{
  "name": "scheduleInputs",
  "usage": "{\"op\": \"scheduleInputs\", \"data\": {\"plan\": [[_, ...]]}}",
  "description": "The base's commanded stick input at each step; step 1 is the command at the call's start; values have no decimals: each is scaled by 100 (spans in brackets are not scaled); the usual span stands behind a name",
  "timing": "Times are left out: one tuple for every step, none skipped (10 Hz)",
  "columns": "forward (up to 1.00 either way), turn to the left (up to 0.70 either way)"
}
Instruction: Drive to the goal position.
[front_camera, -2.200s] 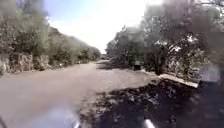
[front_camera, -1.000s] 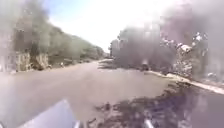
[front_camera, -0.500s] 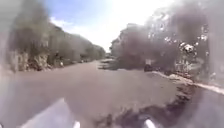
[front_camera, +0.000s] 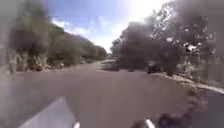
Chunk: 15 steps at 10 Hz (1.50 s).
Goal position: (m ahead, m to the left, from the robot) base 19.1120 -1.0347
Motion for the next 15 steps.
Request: {"op": "scheduleInputs", "data": {"plan": [[50,0],[50,0],[50,0],[50,0],[50,0],[50,0],[50,0],[50,0],[50,0],[50,0],[50,0],[50,0],[50,0],[50,0],[50,0]]}}
